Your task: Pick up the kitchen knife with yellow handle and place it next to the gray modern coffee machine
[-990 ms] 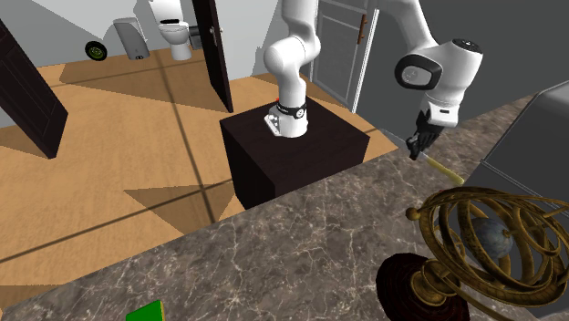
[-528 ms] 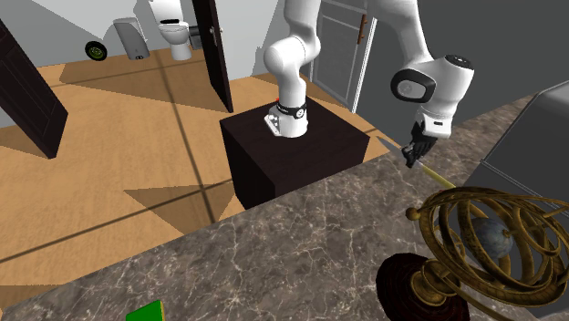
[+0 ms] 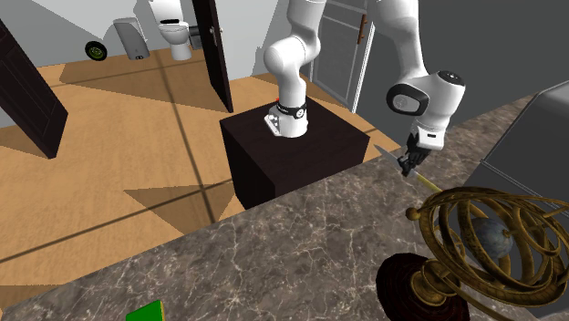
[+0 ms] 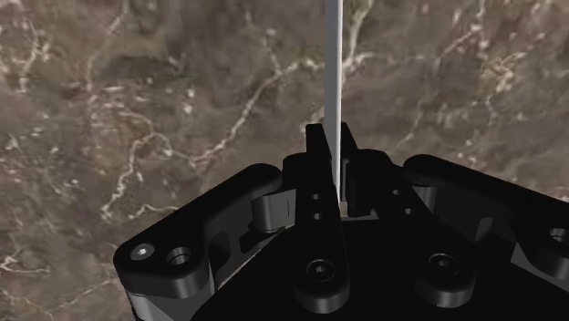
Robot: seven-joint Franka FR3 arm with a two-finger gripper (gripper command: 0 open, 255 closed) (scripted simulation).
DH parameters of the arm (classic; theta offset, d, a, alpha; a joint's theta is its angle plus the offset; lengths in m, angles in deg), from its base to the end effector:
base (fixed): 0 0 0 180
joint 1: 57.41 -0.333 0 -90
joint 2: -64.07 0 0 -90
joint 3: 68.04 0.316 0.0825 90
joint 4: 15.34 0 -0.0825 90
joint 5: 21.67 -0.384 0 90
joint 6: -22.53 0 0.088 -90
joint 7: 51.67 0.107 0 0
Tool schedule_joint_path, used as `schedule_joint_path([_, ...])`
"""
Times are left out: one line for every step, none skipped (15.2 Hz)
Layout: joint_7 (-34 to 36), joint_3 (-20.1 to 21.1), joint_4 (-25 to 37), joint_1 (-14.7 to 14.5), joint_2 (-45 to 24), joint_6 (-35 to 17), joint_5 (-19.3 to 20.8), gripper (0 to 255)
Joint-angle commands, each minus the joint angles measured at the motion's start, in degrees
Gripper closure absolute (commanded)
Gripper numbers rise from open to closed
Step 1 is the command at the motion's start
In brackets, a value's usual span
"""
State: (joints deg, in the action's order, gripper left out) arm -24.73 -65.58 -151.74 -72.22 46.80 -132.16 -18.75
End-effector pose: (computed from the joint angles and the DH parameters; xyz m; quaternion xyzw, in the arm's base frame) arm 0.4832 0.1528 0.1974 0.9980 -0.0624 0.0103 0.0009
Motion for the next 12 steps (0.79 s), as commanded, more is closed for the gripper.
schedule_joint_path([0.0,0.0,0.0,0.0,-0.4,-0.4,0.0,255])
schedule_joint_path([0.0,0.0,0.0,0.0,-0.4,-0.4,0.0,255])
schedule_joint_path([0.0,0.0,0.0,0.0,-0.4,-0.4,0.0,255])
schedule_joint_path([0.0,0.0,0.0,0.0,-0.4,-0.4,0.0,255])
schedule_joint_path([0.0,0.0,0.0,0.0,-0.4,-0.4,0.0,255])
schedule_joint_path([0.0,0.0,0.0,0.0,-0.4,-0.4,0.0,255])
schedule_joint_path([0.0,0.0,0.0,0.0,-0.4,-0.4,0.0,255])
schedule_joint_path([0.0,0.0,0.0,0.0,-0.4,-0.4,0.0,0])
schedule_joint_path([0.0,0.0,0.0,0.0,-0.4,-0.4,0.0,0])
schedule_joint_path([0.0,0.0,0.0,0.0,-0.4,-0.4,0.0,0])
schedule_joint_path([0.0,0.0,0.0,0.0,-0.4,-0.4,0.0,0])
schedule_joint_path([0.0,0.0,0.0,0.0,-0.4,-0.4,0.0,0])
